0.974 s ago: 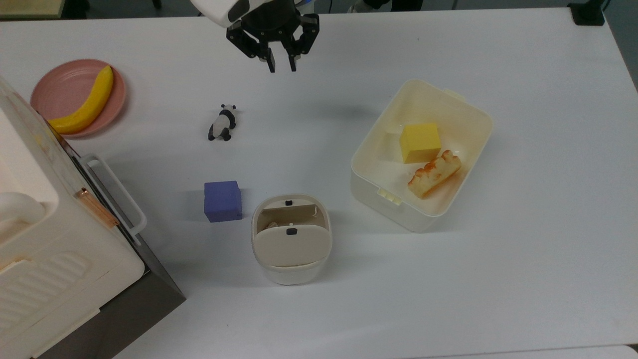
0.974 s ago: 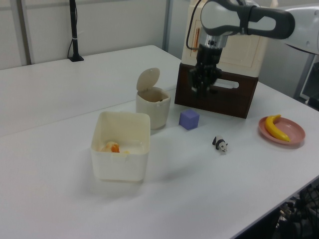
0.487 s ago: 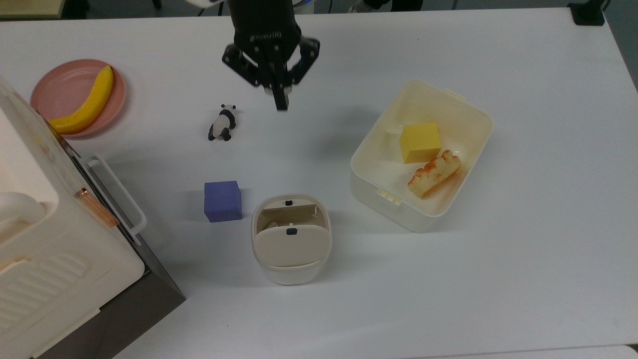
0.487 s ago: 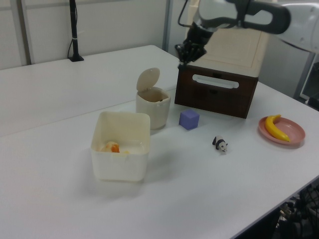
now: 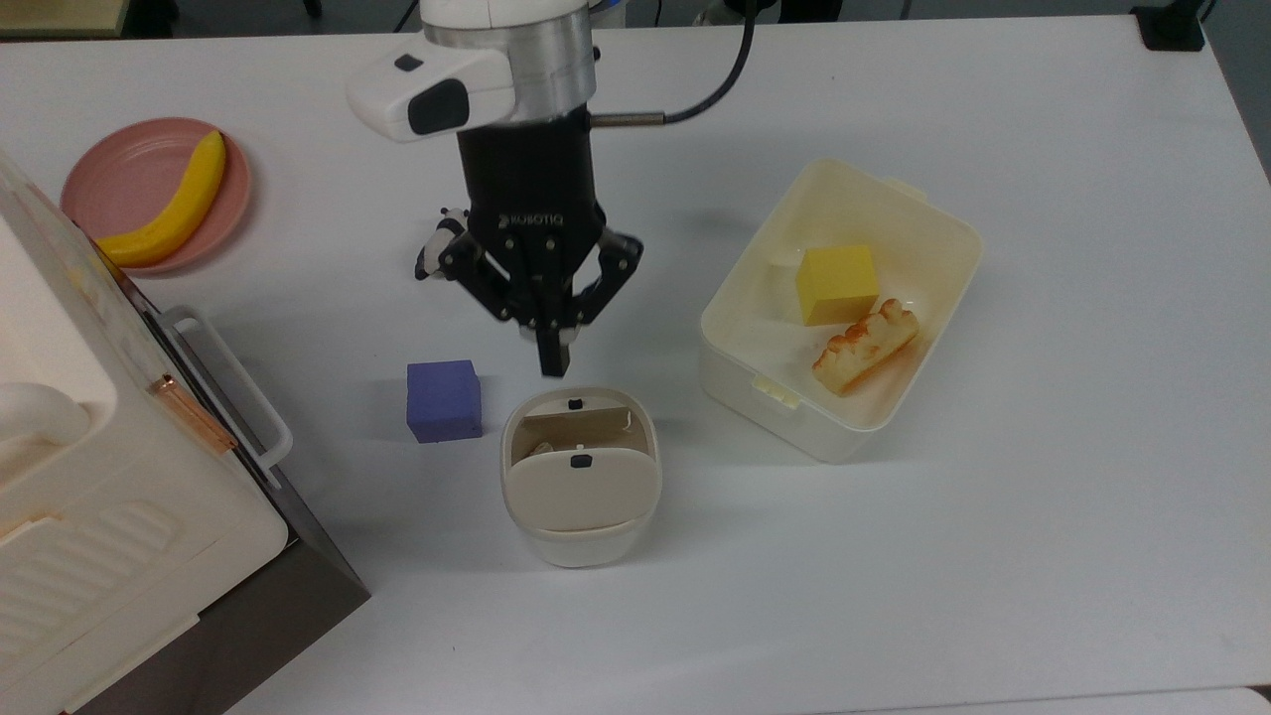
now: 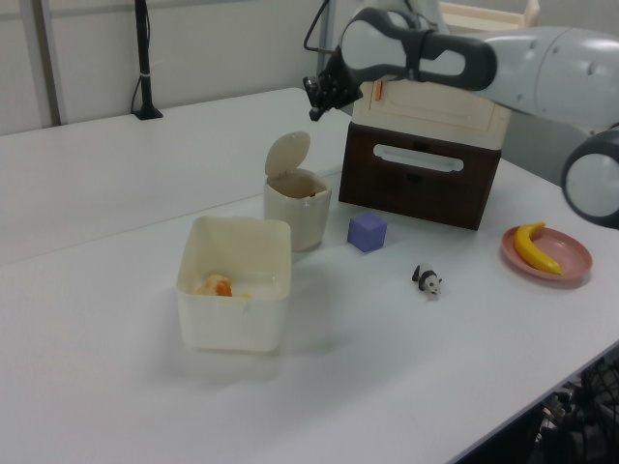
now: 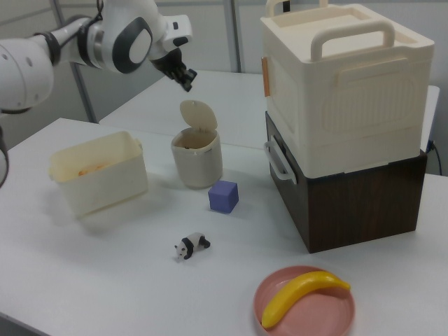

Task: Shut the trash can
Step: 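Move the gripper over the cream trash can's open lid, then lower the gripper onto the raised lid, pushing it down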

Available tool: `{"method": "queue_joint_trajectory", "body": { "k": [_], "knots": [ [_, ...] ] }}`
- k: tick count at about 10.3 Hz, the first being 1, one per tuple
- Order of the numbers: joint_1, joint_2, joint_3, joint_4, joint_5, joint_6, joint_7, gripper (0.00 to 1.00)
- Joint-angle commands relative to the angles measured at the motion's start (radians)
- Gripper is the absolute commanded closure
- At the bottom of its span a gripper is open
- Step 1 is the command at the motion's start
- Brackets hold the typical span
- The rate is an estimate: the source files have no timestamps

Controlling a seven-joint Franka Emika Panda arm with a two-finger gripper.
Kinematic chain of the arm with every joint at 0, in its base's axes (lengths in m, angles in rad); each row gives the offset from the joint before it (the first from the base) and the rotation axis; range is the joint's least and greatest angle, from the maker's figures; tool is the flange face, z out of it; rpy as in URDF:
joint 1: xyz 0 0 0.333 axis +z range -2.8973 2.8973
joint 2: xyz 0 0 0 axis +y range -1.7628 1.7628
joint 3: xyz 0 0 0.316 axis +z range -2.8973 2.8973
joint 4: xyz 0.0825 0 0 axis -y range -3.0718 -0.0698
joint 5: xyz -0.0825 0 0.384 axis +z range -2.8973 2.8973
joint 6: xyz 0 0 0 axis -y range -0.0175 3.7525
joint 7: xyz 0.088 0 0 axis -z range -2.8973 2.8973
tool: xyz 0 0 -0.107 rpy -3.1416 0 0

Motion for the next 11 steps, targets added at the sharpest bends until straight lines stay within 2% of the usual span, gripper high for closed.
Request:
{"method": "queue_joint_trajectory", "body": {
  "k": [1,3,7,10,11],
  "knots": [
    [0.009,0.151,-0.014,0.118,-0.163,0.147,0.147,1.0],
    [0.016,0.191,-0.013,0.118,-0.234,0.186,0.218,1.0],
    [0.03,0.206,-0.014,0.115,-0.242,0.174,0.223,1.0],
    [0.032,0.189,-0.004,0.108,-0.215,-0.049,0.073,1.0],
    [0.032,0.188,-0.004,0.108,-0.178,-0.099,0.033,1.0]
  ]
}}
